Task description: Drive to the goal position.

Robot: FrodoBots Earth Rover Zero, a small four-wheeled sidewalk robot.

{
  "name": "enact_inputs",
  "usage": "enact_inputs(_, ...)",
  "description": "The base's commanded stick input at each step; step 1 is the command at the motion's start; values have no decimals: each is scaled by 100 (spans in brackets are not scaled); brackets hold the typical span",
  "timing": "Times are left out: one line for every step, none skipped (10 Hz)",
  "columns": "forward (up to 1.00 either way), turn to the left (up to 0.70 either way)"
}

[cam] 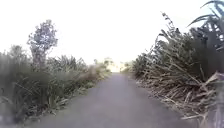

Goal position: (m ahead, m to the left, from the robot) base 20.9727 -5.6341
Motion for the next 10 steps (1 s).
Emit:
enact_inputs(70, 0)
enact_inputs(70, 0)
enact_inputs(70, 0)
enact_inputs(70, 0)
enact_inputs(70, 0)
enact_inputs(70, 0)
enact_inputs(70, 0)
enact_inputs(70, 0)
enact_inputs(70, 0)
enact_inputs(70, 0)
